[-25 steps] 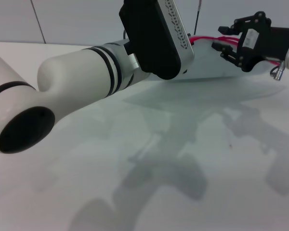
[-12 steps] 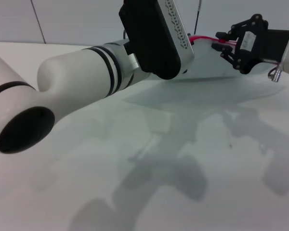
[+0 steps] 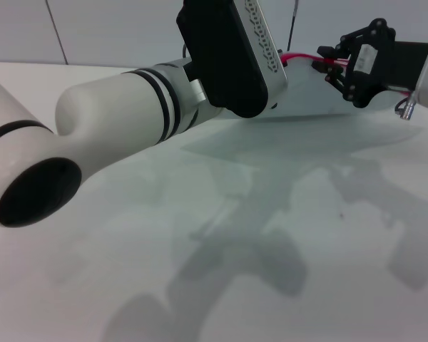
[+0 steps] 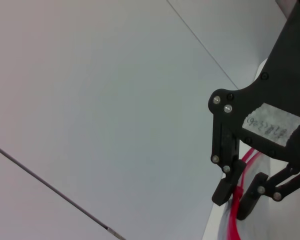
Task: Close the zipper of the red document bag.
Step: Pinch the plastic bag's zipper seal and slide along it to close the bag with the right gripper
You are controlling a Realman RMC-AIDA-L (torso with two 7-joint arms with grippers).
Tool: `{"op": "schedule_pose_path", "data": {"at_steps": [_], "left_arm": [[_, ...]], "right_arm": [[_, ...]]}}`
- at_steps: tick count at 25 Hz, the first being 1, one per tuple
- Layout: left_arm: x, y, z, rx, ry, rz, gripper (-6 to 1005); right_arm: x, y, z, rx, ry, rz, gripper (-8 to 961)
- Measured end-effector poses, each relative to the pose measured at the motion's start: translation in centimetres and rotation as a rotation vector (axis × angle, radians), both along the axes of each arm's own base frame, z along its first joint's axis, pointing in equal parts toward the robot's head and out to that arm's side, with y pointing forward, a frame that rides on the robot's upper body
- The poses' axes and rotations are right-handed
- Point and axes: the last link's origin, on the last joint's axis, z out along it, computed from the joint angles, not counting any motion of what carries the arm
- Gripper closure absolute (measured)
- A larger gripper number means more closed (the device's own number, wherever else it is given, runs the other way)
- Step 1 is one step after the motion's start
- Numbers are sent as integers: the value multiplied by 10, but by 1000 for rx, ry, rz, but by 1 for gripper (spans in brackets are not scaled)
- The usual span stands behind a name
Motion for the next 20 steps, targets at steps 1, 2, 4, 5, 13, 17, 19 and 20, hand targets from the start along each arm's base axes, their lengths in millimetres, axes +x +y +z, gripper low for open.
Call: {"op": "schedule_pose_path", "data": {"at_steps": [1, 2, 4, 5, 13, 17, 19, 20], "left_arm": [[0, 0, 0, 0, 0, 0, 922], [0, 0, 0, 0, 0, 0, 921], [0, 0, 0, 0, 0, 0, 921], [0, 0, 0, 0, 0, 0, 921], [0, 0, 0, 0, 0, 0, 919], [1, 0, 0, 0, 0, -1, 918], [0, 0, 0, 0, 0, -1, 918], [0, 0, 0, 0, 0, -1, 917]], "right_arm": [[0, 0, 0, 0, 1, 1, 802], [0, 0, 0, 0, 1, 1, 810], [-1, 0, 0, 0, 1, 1, 820], [-1, 0, 0, -1, 2, 1, 825], [-1, 0, 0, -1, 3, 2, 864], [-1, 0, 0, -1, 0, 1, 865], [0, 0, -1, -1, -2, 1, 866], [0, 0, -1, -1, -3, 0, 866]]}}
